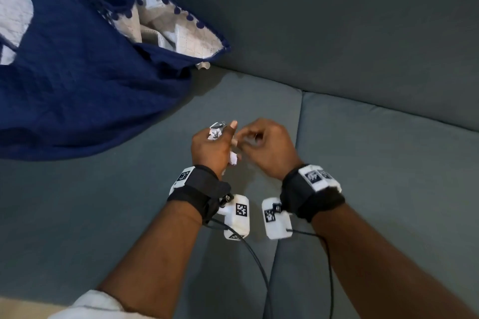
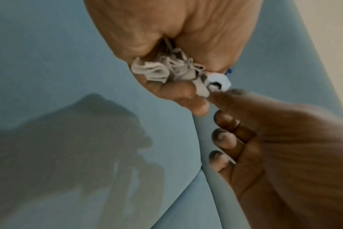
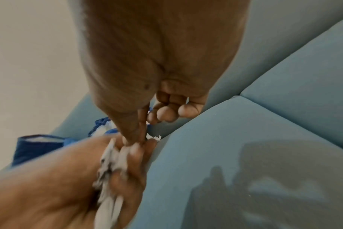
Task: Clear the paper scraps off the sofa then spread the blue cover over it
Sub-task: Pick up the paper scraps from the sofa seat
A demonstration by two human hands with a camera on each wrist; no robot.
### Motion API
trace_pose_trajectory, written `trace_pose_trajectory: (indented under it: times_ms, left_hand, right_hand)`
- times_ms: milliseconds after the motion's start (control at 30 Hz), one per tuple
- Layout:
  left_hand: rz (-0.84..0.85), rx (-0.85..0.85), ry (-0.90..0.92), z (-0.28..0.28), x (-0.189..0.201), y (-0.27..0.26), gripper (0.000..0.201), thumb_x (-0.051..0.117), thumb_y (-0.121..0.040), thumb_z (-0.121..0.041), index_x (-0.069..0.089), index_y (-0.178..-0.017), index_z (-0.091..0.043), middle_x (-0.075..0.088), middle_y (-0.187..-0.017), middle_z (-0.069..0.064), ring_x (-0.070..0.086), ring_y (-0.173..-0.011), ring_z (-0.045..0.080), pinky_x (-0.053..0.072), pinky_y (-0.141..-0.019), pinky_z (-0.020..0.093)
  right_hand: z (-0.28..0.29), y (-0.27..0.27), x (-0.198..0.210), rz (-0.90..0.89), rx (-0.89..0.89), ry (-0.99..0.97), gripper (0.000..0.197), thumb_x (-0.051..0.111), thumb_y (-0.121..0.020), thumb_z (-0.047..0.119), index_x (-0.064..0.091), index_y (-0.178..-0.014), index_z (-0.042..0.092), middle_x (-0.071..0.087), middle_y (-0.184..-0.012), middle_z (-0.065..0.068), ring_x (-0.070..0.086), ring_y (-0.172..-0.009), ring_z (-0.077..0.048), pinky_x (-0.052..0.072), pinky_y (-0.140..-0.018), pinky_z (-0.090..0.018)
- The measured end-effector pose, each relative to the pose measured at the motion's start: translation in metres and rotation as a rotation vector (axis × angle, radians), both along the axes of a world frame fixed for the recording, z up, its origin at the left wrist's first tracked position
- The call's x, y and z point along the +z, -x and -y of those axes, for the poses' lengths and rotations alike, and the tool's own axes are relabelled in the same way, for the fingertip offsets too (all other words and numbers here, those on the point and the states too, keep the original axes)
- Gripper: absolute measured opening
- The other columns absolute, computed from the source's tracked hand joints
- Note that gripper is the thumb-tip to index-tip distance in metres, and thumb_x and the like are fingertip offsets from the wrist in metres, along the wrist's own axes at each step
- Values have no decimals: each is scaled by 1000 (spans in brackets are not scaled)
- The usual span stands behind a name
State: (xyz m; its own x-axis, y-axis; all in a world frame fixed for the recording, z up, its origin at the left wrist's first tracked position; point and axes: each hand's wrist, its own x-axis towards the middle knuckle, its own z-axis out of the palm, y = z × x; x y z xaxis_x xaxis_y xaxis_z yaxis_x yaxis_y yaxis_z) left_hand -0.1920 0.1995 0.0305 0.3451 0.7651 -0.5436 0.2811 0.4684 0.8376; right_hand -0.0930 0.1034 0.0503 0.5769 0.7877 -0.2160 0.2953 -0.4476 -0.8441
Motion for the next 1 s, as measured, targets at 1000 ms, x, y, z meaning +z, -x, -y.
trace_pose_trajectory:
  times_ms: [1000]
  left_hand:
    - [-198, 77, 291, -82, -114, 62, 55, 69, -96, -38, 38, -54, -16, 36, -44, -1, 28, -30, 13, 24, -34, 15]
  right_hand:
    - [-204, -60, -131, -123, -368, -31, 19, 69, -92, 35, 68, -81, 19, 67, -73, 9, 57, -68, -6, 48, -68, -27]
